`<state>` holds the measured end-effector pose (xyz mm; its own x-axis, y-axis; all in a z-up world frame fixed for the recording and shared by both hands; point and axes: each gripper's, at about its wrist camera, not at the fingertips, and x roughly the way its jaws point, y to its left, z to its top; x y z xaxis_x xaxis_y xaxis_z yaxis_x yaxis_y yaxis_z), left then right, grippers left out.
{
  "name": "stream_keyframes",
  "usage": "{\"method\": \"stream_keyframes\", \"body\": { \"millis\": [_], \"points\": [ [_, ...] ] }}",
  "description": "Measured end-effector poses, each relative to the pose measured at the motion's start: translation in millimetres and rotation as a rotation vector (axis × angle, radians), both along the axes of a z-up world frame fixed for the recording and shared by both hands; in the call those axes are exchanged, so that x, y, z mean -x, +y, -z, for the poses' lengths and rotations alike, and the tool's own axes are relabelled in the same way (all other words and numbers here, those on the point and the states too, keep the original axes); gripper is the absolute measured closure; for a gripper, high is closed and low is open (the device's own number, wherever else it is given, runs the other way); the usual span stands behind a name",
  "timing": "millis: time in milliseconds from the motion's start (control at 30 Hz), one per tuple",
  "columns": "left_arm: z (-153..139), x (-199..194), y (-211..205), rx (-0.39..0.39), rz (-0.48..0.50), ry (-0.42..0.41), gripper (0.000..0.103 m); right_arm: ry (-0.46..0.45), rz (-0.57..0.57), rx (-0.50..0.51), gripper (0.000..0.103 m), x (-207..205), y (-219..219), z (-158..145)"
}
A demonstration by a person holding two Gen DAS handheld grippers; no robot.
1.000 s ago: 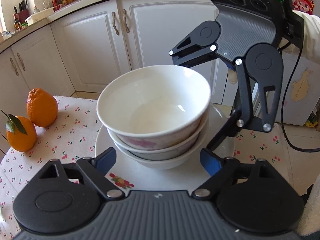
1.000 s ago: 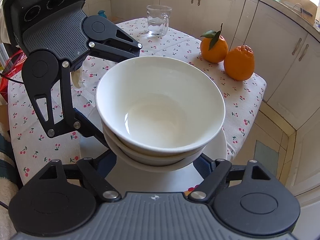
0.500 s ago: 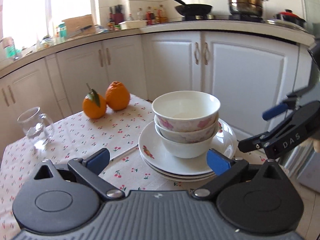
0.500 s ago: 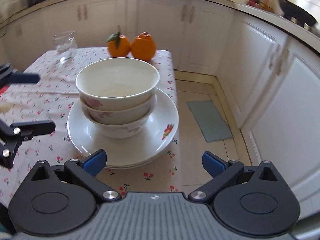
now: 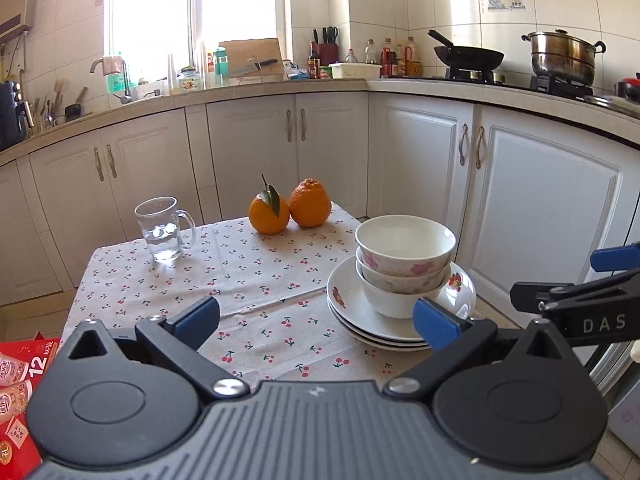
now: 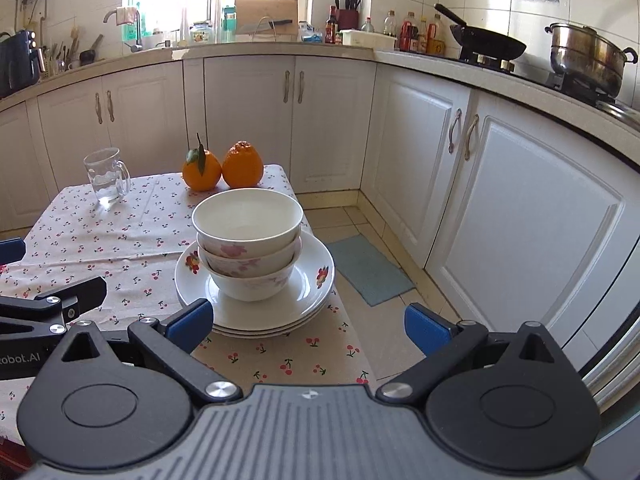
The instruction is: Organize plates and bowls
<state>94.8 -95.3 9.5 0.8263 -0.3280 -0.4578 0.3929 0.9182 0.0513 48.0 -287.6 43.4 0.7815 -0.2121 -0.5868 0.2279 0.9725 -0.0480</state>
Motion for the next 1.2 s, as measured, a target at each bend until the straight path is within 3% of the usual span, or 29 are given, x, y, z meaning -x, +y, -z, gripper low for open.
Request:
{"method": "stream_keyframes", "body": {
  "millis": [267, 1200],
  "points": [
    [-3.8, 8.3, 5.9, 0.000, -0.028, -0.008, 0.000, -0.039, 0.002, 0.009, 0.000, 13.8, 9.7, -10.7],
    [-4.0, 10.7, 4.4, 0.004, -0.037, -0.009, 0.000, -0.035, 0.003, 0.029, 0.000, 13.3, 18.4, -8.6]
  ]
}}
